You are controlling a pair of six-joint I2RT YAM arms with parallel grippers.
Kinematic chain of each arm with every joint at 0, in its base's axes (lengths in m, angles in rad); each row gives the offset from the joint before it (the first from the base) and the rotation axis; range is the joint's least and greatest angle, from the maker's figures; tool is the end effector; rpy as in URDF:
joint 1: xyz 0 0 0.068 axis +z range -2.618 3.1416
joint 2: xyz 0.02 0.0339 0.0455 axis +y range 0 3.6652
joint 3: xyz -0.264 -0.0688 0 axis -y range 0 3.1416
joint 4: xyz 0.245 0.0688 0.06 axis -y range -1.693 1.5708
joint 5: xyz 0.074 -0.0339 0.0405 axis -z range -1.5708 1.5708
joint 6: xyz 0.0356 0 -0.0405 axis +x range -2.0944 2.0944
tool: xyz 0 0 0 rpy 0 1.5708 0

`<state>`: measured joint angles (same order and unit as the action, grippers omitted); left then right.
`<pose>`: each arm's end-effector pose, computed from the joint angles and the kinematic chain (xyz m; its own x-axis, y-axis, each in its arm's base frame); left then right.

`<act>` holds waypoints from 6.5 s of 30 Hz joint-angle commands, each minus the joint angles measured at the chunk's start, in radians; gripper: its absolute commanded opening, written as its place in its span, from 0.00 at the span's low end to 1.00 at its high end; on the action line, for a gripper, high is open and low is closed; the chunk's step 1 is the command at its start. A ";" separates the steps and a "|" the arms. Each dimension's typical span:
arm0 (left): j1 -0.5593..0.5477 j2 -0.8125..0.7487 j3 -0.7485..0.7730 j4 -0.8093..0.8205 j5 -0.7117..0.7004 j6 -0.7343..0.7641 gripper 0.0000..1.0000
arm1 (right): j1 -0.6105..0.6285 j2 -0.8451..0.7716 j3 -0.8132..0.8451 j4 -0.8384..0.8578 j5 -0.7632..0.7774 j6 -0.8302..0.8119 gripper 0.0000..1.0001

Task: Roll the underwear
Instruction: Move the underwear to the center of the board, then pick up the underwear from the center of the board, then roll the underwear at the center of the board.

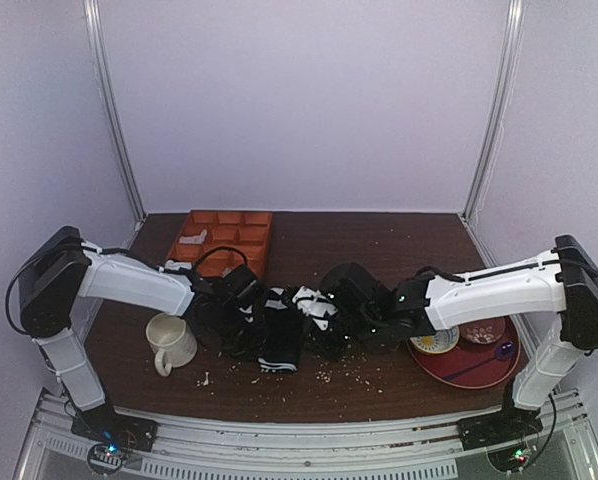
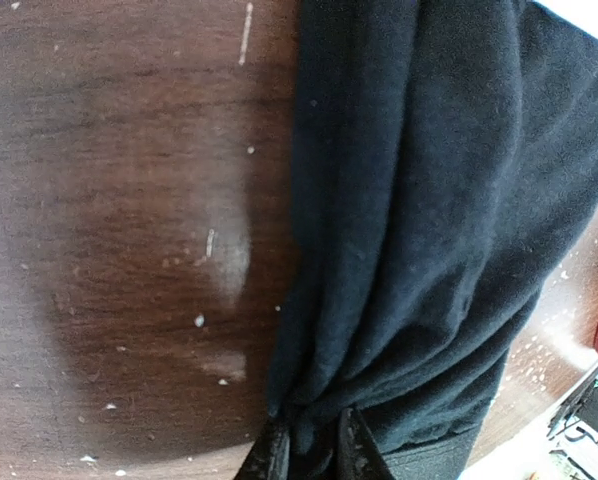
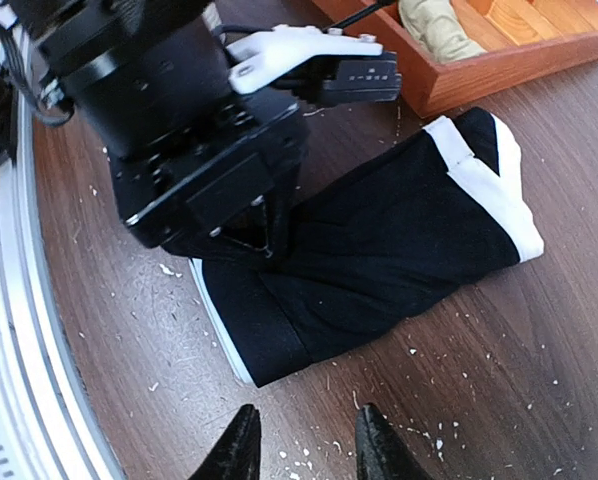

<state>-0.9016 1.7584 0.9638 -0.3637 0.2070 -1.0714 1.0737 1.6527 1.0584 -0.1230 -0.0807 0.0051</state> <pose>0.1973 -0.2613 0.1404 -0.9909 -0.1321 -0.0267 -0.1068 0.8906 -0.4421 0.1695 0.3184 0.2172 -0.3181 -0.5756 -0.7533 -0.9035 0.4249 0.0568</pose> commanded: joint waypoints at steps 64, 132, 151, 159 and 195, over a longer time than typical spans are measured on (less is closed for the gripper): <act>0.035 -0.063 -0.051 -0.022 0.069 0.028 0.55 | 0.123 -0.094 -0.297 0.420 0.220 -0.308 0.41; 0.089 -0.098 -0.092 -0.023 0.116 0.046 0.50 | 0.207 0.395 -0.053 0.462 0.376 -0.448 0.00; 0.170 -0.257 -0.038 -0.141 0.067 0.109 0.50 | 0.134 0.214 0.063 0.165 0.000 -0.256 0.00; 0.170 -0.261 -0.057 -0.121 0.077 0.106 0.50 | 0.082 0.238 0.075 0.134 -0.096 -0.216 0.00; 0.170 -0.298 -0.117 -0.077 0.107 0.106 0.51 | -0.163 0.524 0.438 -0.135 -0.741 -0.024 0.00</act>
<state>-0.7395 1.4841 0.8593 -0.4679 0.3035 -0.9791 0.9291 2.1376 1.4639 -0.2253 -0.7441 -0.0673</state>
